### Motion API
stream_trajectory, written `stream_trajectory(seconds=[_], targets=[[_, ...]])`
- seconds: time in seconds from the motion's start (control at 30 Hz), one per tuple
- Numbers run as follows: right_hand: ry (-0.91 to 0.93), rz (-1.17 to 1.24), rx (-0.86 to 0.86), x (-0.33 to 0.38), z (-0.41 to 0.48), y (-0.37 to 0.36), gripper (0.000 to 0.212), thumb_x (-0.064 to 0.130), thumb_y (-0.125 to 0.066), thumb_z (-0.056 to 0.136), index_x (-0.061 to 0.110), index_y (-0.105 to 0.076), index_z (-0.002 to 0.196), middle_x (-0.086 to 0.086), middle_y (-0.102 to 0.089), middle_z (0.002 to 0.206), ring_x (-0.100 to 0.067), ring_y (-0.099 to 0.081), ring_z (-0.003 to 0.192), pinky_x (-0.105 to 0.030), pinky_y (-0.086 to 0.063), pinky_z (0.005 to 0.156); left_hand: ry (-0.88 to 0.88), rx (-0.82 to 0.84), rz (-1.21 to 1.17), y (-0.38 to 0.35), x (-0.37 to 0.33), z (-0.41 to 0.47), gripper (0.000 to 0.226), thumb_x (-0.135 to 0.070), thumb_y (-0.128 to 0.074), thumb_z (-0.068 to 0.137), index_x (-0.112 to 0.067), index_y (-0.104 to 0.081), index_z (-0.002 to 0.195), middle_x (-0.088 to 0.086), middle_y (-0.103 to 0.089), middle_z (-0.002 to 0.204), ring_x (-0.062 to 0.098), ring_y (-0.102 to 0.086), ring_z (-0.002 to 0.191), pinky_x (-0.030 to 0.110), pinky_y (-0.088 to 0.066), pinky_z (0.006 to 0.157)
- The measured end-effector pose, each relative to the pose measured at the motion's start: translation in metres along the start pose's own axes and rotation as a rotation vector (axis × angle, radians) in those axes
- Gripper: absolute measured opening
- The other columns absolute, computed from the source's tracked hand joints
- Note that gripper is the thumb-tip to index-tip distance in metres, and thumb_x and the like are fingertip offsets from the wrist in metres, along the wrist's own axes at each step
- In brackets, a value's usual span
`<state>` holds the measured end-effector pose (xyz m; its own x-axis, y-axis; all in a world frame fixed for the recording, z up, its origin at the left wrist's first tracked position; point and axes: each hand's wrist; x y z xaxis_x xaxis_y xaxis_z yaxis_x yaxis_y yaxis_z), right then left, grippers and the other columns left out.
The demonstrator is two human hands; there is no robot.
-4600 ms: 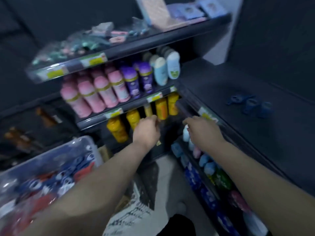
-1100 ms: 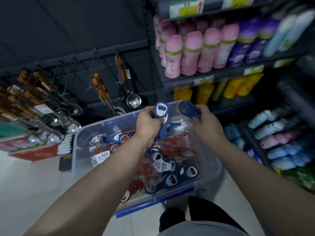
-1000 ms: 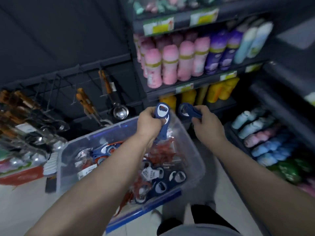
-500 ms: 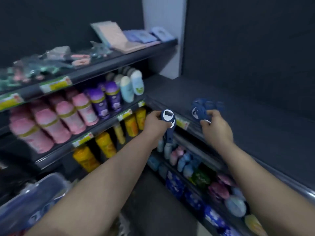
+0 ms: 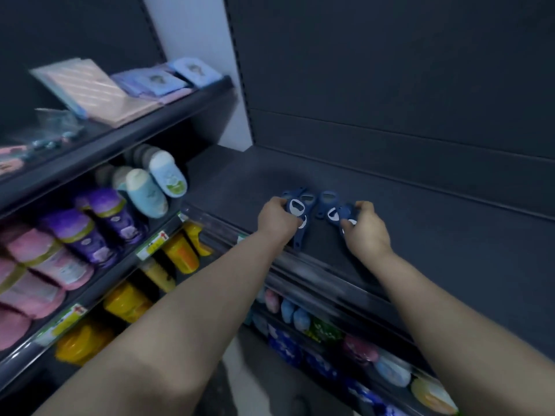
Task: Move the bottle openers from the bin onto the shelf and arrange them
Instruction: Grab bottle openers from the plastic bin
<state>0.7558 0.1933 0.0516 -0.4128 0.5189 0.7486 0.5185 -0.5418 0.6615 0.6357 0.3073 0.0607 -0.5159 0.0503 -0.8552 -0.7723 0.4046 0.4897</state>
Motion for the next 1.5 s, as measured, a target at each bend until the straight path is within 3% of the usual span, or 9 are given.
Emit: stream_trajectory(seconds=[0.1, 0.3, 0.4, 0.63, 0.9, 0.97, 1.13, 1.33, 1.5], targets=[[0.022, -0.135, 0.009, 0.007, 0.011, -0.006, 0.040, 0.026, -0.051, 0.095, 0.011, -0.047, 0.133, -0.014, -0.051, 0.127, -0.032, -0.051, 0.114, -0.035, -0.042, 0.088, -0.082, 0.032, 0.143, 0.001, 0.000, 0.021, 0.054, -0.008, -0.072, 0.081, -0.011, -0.051, 0.130, 0.007, -0.061, 0.120, 0.023, -0.059, 0.110, 0.026, -0.048, 0.084], [0.174, -0.765, 0.036, 0.015, 0.015, -0.016, 0.040, 0.042, -0.041, 0.096, 0.020, -0.055, 0.127, -0.004, -0.048, 0.132, -0.026, -0.040, 0.121, -0.041, -0.034, 0.095, -0.328, 0.017, 0.624, 0.006, 0.011, 0.046, 0.056, -0.032, -0.071, 0.083, -0.018, -0.051, 0.133, 0.008, -0.049, 0.132, 0.030, -0.041, 0.120, 0.039, -0.043, 0.093], [0.220, -0.817, -0.038, 0.019, 0.013, -0.020, 0.038, 0.038, -0.040, 0.097, 0.019, -0.053, 0.126, -0.004, -0.049, 0.127, -0.027, -0.041, 0.117, -0.042, -0.033, 0.093, -0.366, -0.025, 0.593, 0.012, 0.012, 0.048, 0.047, -0.034, -0.066, 0.086, -0.019, -0.055, 0.129, 0.005, -0.051, 0.133, 0.029, -0.040, 0.120, 0.041, -0.044, 0.093], [0.524, -0.767, -0.025, 0.045, -0.008, -0.029, 0.037, 0.013, -0.047, 0.089, 0.020, -0.055, 0.125, -0.002, -0.056, 0.120, -0.026, -0.047, 0.112, -0.038, -0.036, 0.089, -0.454, -0.207, 0.525, 0.053, 0.034, 0.008, 0.030, -0.011, -0.047, 0.095, -0.017, -0.059, 0.122, 0.003, -0.060, 0.120, 0.023, -0.045, 0.115, 0.033, -0.043, 0.084], [0.973, -0.550, 0.290, 0.057, -0.098, -0.089, 0.038, 0.005, -0.073, 0.070, 0.018, -0.070, 0.105, -0.004, -0.068, 0.100, -0.028, -0.060, 0.093, -0.035, -0.045, 0.071, -0.075, -0.473, 0.517, 0.120, 0.130, -0.120, 0.030, -0.010, -0.051, 0.085, -0.019, -0.061, 0.111, 0.006, -0.063, 0.112, 0.028, -0.055, 0.108, 0.037, -0.048, 0.087], [1.069, -0.491, 0.374, 0.062, -0.131, -0.108, 0.034, 0.003, -0.068, 0.076, 0.016, -0.069, 0.108, -0.006, -0.068, 0.101, -0.030, -0.060, 0.093, -0.035, -0.046, 0.070, 0.055, -0.498, 0.532, 0.142, 0.161, -0.163, 0.029, -0.009, -0.052, 0.083, -0.017, -0.062, 0.109, 0.007, -0.064, 0.112, 0.029, -0.056, 0.108, 0.038, -0.048, 0.087], [1.257, -0.470, 0.589, 0.085, -0.216, -0.155, 0.038, 0.014, -0.050, 0.092, 0.025, -0.053, 0.128, 0.003, -0.056, 0.124, -0.022, -0.048, 0.115, -0.036, -0.041, 0.087, 0.352, -0.633, 0.474, 0.199, 0.225, -0.276, 0.029, -0.007, -0.051, 0.085, -0.015, -0.066, 0.108, 0.012, -0.069, 0.111, 0.032, -0.064, 0.104, 0.036, -0.050, 0.087], [1.393, -0.464, 0.724, 0.107, -0.303, -0.200, 0.037, 0.014, -0.048, 0.092, 0.028, -0.055, 0.125, 0.002, -0.058, 0.121, -0.022, -0.047, 0.116, -0.037, -0.041, 0.093, 0.714, -0.696, 0.463, 0.258, 0.297, -0.391, 0.031, -0.009, -0.051, 0.089, -0.013, -0.062, 0.118, 0.015, -0.067, 0.117, 0.033, -0.062, 0.108, 0.037, -0.049, 0.088], [1.446, -0.512, 0.799, 0.130, -0.373, -0.245, 0.037, 0.014, -0.048, 0.089, 0.026, -0.057, 0.122, 0.002, -0.060, 0.117, -0.022, -0.051, 0.113, -0.033, -0.043, 0.087, 0.833, -0.682, 0.449, 0.302, 0.348, -0.442, 0.031, -0.014, -0.054, 0.090, -0.016, -0.062, 0.120, 0.013, -0.067, 0.116, 0.033, -0.062, 0.106, 0.036, -0.049, 0.087]])
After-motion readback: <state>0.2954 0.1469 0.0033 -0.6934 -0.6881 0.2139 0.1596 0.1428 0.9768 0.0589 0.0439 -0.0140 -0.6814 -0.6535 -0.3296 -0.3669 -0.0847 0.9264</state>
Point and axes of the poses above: each hand's wrist, its own z-axis towards the middle knuckle, its own y-axis out of the back of the hand, x = y × z
